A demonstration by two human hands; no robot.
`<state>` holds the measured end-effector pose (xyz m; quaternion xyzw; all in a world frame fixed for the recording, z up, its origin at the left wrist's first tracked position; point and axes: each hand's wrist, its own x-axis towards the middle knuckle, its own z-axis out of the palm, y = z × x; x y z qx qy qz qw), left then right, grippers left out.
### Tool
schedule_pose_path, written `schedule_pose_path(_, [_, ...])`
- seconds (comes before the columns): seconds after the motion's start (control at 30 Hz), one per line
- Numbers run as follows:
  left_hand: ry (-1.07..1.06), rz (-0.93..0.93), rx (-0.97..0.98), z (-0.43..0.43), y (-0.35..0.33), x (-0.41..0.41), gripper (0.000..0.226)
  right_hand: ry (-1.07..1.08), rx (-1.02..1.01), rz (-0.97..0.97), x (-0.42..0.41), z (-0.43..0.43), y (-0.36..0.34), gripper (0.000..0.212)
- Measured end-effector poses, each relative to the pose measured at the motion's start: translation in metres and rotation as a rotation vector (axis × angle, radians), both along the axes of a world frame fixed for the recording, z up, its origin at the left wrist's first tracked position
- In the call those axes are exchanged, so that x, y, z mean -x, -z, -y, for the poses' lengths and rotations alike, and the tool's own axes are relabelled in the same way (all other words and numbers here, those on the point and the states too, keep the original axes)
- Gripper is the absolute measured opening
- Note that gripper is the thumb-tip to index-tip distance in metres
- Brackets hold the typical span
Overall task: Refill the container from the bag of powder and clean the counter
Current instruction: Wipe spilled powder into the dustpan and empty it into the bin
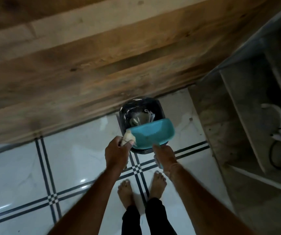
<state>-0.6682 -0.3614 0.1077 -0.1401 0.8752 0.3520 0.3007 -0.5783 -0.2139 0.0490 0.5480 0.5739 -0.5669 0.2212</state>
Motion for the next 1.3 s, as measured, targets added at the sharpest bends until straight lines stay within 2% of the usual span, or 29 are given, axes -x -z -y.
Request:
schedule_pose_path(0.1, [-0.014, 0.018, -0.011, -0.005, 0.009, -0.008, 0.026, 0.034, -0.011, -0.054, -0.018, -0.001, 0.008, 0.044])
schedule_pose_path(0.2, [-0.024, 0.023, -0.035, -0.009, 0.019, -0.013, 0.027, 0.004, -0.107, -0.089, -0.031, 0.007, 0.021, 0.044])
schedule_pose_path(0.33, [-0.012, 0.006, -0.017, -0.010, 0.032, -0.015, 0.026, -0.037, -0.201, -0.152, -0.039, 0.022, 0.027, 0.029])
schedule_pose_path(0.43, [-0.015, -0.009, -0.020, -0.010, 0.037, -0.015, 0.024, -0.014, -0.140, -0.197, -0.035, 0.023, 0.037, 0.021])
schedule_pose_path(0.57, [-0.022, -0.031, -0.033, -0.010, 0.050, -0.011, 0.024, -0.005, -0.098, -0.143, -0.017, -0.001, 0.067, 0.027])
schedule_pose_path(0.7, [-0.046, -0.030, -0.067, -0.009, 0.066, -0.011, 0.023, -0.108, -0.102, -0.097, -0.015, -0.025, 0.092, 0.034])
schedule_pose_path(0.9, [-0.058, -0.031, -0.085, -0.010, 0.083, -0.020, 0.020, -0.151, -0.043, -0.074, -0.025, -0.016, 0.116, 0.024])
schedule_pose_path(1.17, [-0.030, -0.051, -0.082, -0.017, 0.096, -0.021, 0.024, -0.338, -0.248, 0.058, -0.019, -0.014, 0.133, 0.037])
schedule_pose_path(1.3, [-0.020, -0.050, -0.082, -0.022, 0.096, -0.020, 0.023, -0.361, -0.304, 0.082, -0.012, -0.017, 0.136, 0.040])
